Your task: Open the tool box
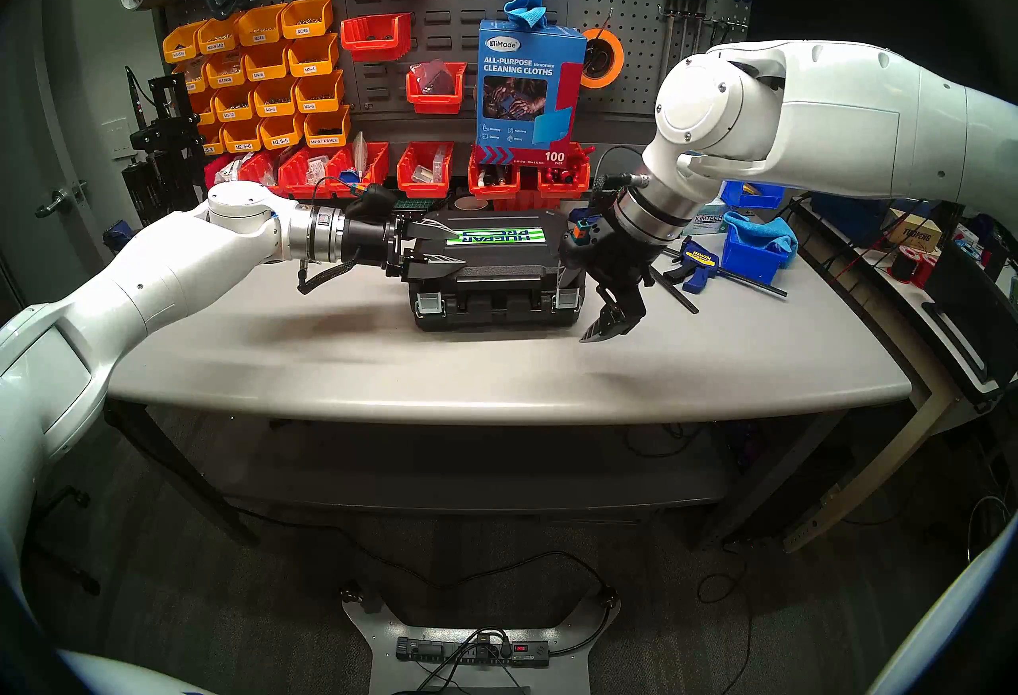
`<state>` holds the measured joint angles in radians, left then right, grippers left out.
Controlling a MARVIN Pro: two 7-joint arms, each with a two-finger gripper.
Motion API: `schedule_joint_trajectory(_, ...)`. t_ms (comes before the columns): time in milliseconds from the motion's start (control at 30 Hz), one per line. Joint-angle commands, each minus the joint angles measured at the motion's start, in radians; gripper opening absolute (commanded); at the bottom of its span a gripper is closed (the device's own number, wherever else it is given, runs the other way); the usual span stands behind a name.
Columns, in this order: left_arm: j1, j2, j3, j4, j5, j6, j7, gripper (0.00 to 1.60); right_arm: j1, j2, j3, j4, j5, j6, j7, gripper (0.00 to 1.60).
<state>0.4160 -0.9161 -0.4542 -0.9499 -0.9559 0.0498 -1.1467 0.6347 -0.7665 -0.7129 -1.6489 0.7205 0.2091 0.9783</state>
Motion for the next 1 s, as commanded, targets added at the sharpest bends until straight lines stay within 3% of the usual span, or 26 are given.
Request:
schedule_joint_trajectory(0, 0.005, -0.005, 0.010, -0.005, 0.009, 0.004, 0.000, 1.60, -0.003, -0.029, -0.001, -0.006, -0.011, 0.027, -0.010, 1.60)
schedule_joint_trajectory(33, 0.005, -0.005, 0.010, -0.005, 0.009, 0.004, 0.000, 1.60, -0.004, -0.028, -0.003, -0.007, -0.014, 0.026, -0.012, 1.60)
schedule_joint_trajectory(100, 0.005, -0.005, 0.010, -0.005, 0.009, 0.004, 0.000, 1.60, -0.006, -0.025, -0.004, -0.008, -0.017, 0.027, -0.013, 1.43)
schedule_joint_trajectory(200, 0.005, -0.005, 0.010, -0.005, 0.009, 0.004, 0.000, 1.60, -0.007, -0.019, -0.008, -0.013, -0.024, 0.028, -0.016, 1.40)
schedule_joint_trajectory(233, 0.005, -0.005, 0.010, -0.005, 0.009, 0.004, 0.000, 1.60, -0.006, -0.019, -0.012, -0.015, -0.030, 0.033, -0.019, 1.32)
schedule_joint_trajectory(300, 0.005, -0.005, 0.010, -0.005, 0.009, 0.004, 0.000, 1.60, -0.008, -0.016, -0.013, -0.016, -0.031, 0.031, -0.020, 1.00)
schedule_joint_trajectory(400, 0.005, -0.005, 0.010, -0.005, 0.009, 0.004, 0.000, 1.60, -0.007, -0.011, -0.019, -0.018, -0.034, 0.031, -0.021, 0.16)
schedule_joint_trajectory(467, 0.005, -0.005, 0.011, -0.006, 0.009, 0.004, 0.000, 1.60, -0.007, -0.010, -0.023, -0.018, -0.036, 0.031, -0.022, 0.00)
schedule_joint_trajectory(967, 0.005, -0.006, 0.010, -0.005, 0.008, 0.004, -0.001, 1.60, -0.051, -0.005, -0.052, -0.049, -0.021, 0.073, -0.053, 0.00)
